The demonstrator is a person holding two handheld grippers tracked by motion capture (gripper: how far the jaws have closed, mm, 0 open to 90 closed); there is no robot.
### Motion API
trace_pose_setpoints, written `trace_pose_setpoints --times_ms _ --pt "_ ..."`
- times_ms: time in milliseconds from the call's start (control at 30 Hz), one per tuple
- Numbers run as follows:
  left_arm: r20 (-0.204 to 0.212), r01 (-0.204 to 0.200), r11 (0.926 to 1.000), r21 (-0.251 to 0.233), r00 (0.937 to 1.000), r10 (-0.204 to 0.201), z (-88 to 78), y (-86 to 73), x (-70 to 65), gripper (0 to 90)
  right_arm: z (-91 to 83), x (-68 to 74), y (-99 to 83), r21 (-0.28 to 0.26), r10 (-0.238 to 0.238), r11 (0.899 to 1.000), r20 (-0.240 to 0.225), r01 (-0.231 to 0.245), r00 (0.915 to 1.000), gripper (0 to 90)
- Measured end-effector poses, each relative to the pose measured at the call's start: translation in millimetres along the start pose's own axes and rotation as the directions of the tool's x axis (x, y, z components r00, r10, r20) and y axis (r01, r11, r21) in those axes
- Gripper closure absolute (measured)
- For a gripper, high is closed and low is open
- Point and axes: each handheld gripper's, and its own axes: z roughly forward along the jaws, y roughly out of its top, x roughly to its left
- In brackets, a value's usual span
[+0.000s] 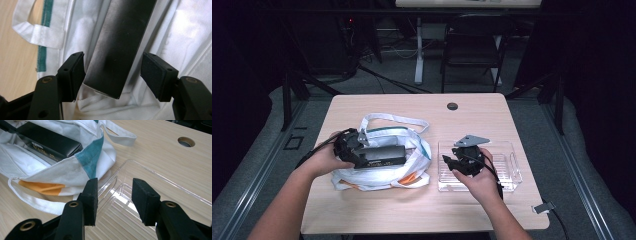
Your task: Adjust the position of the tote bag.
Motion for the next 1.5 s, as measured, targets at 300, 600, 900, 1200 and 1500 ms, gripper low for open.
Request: trace_pose_setpoints --times_ms 300,600,900,1200,1500 --pt "0.027 -0.007 0.9999 0.015 0.9996 0.007 9.5 4.9 0.0 34.8 -0.6 -1.1 -4.0 0.002 0.005 1.000 0.002 -0.005 1.0000 56.6" --pt "0.032 -0.020 0.9993 0.032 0.9993 0.019 17.2 7.7 1.3 33.9 -4.1 -1.1 -7.0 0.006 0.009 1.000 0.010 -0.009 0.9999 56.6" --pt "0.034 -0.034 0.9979 0.056 0.9989 0.032 28.7 10.6 3.5 33.6 -6.9 -2.0 -10.6 0.006 0.013 1.000 0.017 -0.013 0.9998 56.5" --pt "0.054 -0.040 0.9969 0.068 0.9979 0.036 37.8 12.9 5.2 31.9 -7.8 -2.7 -14.1 0.006 0.026 1.000 0.022 -0.026 0.9994 56.5" --pt "0.080 -0.046 0.9957 0.080 0.9960 0.039 44.9 15.2 5.6 31.2 -7.6 -3.1 -15.3 0.011 0.014 1.000 0.024 -0.014 0.9996 56.4"
